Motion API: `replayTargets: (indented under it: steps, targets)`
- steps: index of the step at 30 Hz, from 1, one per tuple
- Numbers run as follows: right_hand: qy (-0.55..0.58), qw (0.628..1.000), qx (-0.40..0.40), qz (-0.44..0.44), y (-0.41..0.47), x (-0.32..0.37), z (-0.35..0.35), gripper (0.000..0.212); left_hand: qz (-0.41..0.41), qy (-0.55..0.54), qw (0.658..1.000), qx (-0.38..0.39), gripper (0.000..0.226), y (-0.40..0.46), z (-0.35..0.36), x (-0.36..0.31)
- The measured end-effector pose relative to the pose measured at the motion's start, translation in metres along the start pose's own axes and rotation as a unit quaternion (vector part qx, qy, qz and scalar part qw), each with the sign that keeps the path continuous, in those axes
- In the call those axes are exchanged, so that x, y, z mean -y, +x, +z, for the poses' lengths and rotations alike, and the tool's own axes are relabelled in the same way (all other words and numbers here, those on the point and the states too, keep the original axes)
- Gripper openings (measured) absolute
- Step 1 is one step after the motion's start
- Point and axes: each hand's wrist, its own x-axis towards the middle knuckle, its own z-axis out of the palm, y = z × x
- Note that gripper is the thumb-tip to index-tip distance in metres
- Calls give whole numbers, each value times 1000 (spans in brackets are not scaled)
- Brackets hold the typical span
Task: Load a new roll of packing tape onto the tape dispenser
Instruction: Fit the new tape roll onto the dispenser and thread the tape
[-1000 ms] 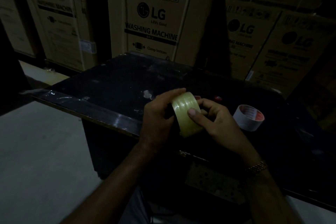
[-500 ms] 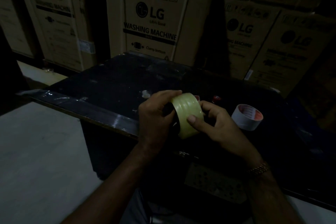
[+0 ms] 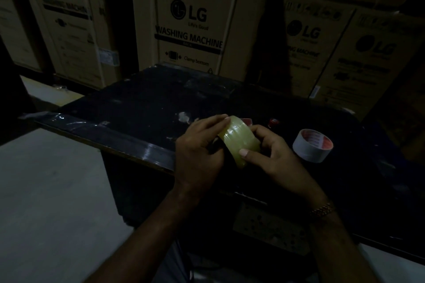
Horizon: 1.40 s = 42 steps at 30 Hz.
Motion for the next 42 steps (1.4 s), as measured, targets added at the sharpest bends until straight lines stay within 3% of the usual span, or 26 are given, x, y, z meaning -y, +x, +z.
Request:
replayTargets:
  steps: [3,7,8,11,13,17,20,27,32,35,39,42]
  targets:
    - [-1,1000,-4,-4,-2,-2,-2,27,-26,-33,999,22,49,1,-6,-4]
    - [-1,1000,5,-16,-5,-4,-7,27,-87,-92,989,75,25,15,-18,-5]
    - [-2,1000,10,-16,-5,-3,-9,29,-106,-93,984,109,28,21,-22,-4]
    - [-1,1000,14,-13,-5,-1,-9,33,-162,-105,954,229,50,37,-31,-1]
    - [-9,1000,13,-13,-5,1,-8,33,-192,-162,926,283,49,45,-36,-1]
    - [-4,1000,16,-5,-6,2,-5,30,-213,-214,902,309,39,52,-42,2]
    - [5,1000,4,-5,-5,0,-5,28,-222,-223,903,292,26,50,-38,10]
    - [34,999,-17,-26,-7,-7,-7,32,-332,-281,867,244,35,28,-13,20]
    - [46,998,-12,-42,-9,-6,-6,33,-309,-268,889,206,49,32,4,11]
    - [1,999,-6,-51,-8,-5,-6,42,-303,-253,905,157,55,32,15,13]
    - [-100,990,-25,-98,-8,0,-6,80,-324,-243,904,133,53,31,21,16]
    - [-194,969,-47,-144,-7,10,-1,70,-326,-244,904,131,57,31,18,15]
